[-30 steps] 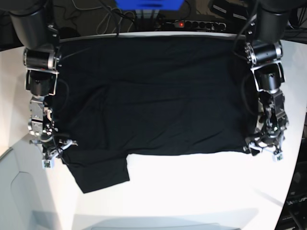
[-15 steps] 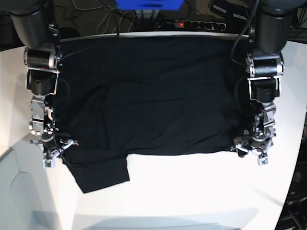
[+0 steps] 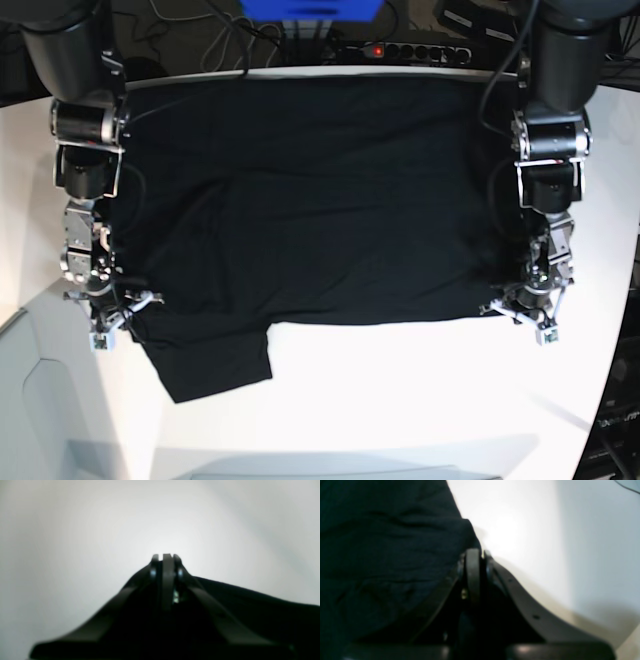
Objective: Fold the T-shirt properly
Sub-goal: 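Grasp the hem corners with both grippers and fold them over toward the collar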
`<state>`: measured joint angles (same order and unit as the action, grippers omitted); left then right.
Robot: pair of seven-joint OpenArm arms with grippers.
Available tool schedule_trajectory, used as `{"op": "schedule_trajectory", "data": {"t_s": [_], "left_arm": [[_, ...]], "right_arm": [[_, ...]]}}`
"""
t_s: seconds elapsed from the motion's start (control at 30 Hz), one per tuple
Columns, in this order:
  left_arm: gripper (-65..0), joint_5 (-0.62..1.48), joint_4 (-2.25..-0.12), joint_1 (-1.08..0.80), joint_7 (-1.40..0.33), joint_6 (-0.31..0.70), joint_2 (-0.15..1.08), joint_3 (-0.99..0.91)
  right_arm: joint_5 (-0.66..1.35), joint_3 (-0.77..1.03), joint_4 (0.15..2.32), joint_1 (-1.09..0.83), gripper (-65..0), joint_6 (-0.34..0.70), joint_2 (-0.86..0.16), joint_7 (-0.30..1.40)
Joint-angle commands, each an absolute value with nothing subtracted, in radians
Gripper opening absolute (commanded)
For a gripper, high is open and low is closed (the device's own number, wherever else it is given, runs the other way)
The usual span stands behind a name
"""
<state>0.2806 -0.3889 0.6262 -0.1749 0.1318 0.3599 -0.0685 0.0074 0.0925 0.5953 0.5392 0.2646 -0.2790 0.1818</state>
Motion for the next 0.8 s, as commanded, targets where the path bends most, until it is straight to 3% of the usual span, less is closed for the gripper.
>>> {"op": "schedule_trajectory", "data": {"t_s": [0.0, 0.17, 0.5, 0.77], "left_arm": [[-64.8, 0.277, -0.4, 0.647, -0.186, 0.131, 0.371, -0.07], [-65.0, 0.277, -0.403, 0.647, -0.189, 0.131, 0.369, -0.07], [-65.0, 0.278, -0.414, 0.633, -0.189, 0.131, 0.369, -0.07], [-65.0, 0.278, -0.647, 0.553, -0.282, 0.13, 0.369, -0.071]], "right_arm": [[-0.007, 0.091, 0.591, 0.542, -65.0, 0.272, -0.277, 0.248], [-0.002, 0.094, 0.615, 0.55, -65.0, 0.272, -0.275, 0.249], [-0.001, 0.111, 0.957, 0.452, -65.0, 0.277, -0.275, 0.318], [-0.001, 0.208, 1.023, 0.417, -65.0, 0.278, -0.274, 0.318]]}}
